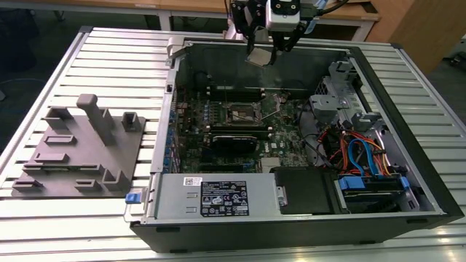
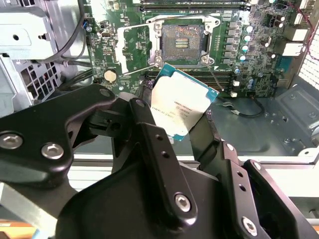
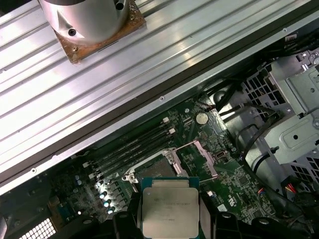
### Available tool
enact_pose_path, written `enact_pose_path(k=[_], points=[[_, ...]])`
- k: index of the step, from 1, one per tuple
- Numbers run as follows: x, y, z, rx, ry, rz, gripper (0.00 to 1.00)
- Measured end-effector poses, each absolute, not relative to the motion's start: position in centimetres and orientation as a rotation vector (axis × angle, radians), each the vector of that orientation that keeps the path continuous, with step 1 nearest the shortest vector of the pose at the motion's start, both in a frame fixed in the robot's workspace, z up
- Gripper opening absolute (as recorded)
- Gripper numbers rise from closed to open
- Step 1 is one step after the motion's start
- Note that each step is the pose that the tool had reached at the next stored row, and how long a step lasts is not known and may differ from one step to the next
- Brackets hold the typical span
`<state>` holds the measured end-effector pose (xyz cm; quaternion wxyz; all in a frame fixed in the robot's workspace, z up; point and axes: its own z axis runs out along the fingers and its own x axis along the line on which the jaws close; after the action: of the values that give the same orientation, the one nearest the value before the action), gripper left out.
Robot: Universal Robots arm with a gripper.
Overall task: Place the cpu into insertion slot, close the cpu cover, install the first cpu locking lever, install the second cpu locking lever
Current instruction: 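Place the cpu into insertion slot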
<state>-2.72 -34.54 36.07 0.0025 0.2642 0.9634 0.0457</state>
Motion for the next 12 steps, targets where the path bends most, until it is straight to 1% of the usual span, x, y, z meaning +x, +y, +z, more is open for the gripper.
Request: enact_pose_path(k=[6,12], points=[[-2.72,-34.54,36.07,0.858,3.013,0.143,0.54],[-2.72,-34.54,36.04,0.985,2.969,0.142,0.54]])
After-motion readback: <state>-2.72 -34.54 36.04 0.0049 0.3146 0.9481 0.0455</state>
